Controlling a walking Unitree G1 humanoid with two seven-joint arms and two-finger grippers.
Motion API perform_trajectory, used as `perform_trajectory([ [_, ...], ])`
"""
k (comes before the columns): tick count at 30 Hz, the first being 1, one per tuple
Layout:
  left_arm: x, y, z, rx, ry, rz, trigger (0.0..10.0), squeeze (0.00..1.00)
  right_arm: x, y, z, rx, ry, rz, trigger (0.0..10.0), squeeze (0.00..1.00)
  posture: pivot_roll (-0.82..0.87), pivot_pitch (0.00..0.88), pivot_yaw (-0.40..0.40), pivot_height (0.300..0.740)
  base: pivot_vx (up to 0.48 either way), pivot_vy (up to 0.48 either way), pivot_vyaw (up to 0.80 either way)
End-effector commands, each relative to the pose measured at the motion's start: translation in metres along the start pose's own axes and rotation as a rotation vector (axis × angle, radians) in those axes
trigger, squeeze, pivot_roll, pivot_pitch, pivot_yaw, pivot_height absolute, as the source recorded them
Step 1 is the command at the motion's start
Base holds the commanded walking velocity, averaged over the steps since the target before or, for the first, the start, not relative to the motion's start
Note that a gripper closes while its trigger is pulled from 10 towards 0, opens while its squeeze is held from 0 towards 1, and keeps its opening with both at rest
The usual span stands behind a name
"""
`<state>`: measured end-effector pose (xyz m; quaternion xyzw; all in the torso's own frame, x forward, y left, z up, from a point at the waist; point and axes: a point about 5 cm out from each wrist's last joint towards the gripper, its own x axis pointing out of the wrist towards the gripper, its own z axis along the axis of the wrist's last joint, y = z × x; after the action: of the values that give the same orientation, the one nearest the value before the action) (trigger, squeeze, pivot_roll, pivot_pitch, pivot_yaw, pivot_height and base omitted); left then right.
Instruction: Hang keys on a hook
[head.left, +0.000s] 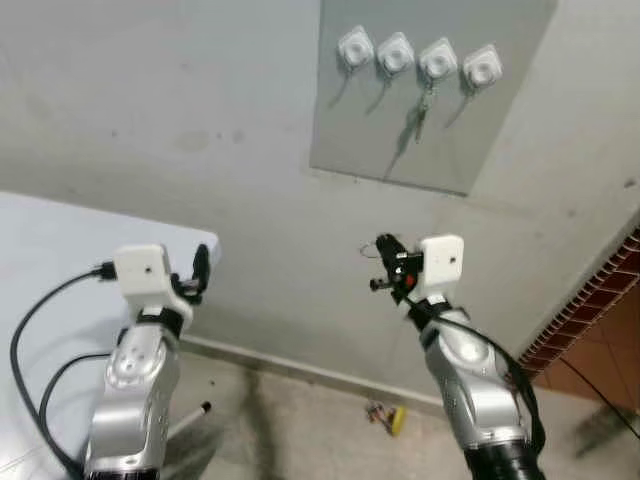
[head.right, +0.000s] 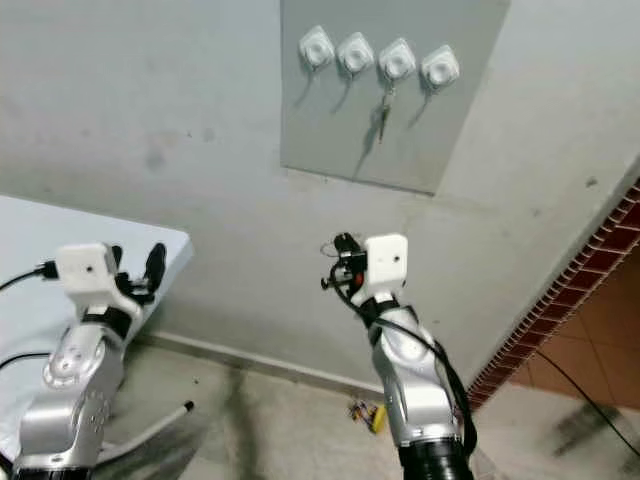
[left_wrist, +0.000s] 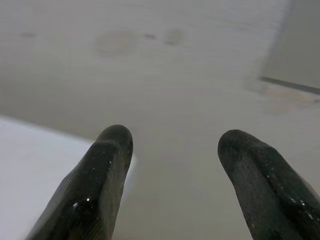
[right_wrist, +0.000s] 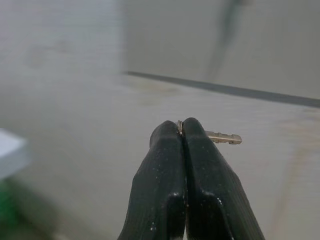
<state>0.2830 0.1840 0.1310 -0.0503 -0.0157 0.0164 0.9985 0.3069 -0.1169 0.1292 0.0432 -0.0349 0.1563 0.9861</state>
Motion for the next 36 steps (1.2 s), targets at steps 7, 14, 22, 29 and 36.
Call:
perform_trajectory([
  [7, 0.001, -0.010, 0.002, 0.003, -0.001, -0.037, 10.0, 0.00, -0.002, -0.010, 0.005, -0.013, -0.017, -0.024, 10.0, 0.00, -0.07, 0.000, -0.025, 0.740, 0.480, 0.000, 0.00],
  [14, 0.000, -0.013, 0.004, 0.043, -0.020, -0.028, 10.0, 0.00, -0.003, -0.009, 0.004, -0.012, -0.014, -0.021, 10.0, 0.00, -0.07, 0.000, -0.026, 0.740, 0.359, 0.000, 0.00],
  [22, -0.004, -0.034, 0.015, 0.085, -0.106, -0.191, 10.0, 0.00, -0.005, -0.008, 0.002, -0.018, -0.005, 0.000, 10.0, 0.00, -0.07, 0.000, -0.029, 0.740, 0.000, 0.000, 0.00],
  [29, -0.005, -0.042, 0.019, 0.127, -0.132, -0.265, 10.0, 0.00, -0.004, -0.005, 0.003, -0.021, -0.005, 0.028, 10.0, 0.00, -0.07, 0.005, -0.031, 0.740, 0.000, 0.000, 0.00],
  [36, -0.003, -0.056, 0.037, 0.164, -0.188, -0.386, 10.0, 0.00, 0.008, 0.007, 0.025, -0.022, -0.072, 0.168, 10.0, 0.00, -0.07, 0.018, -0.033, 0.740, 0.000, 0.000, 0.00],
])
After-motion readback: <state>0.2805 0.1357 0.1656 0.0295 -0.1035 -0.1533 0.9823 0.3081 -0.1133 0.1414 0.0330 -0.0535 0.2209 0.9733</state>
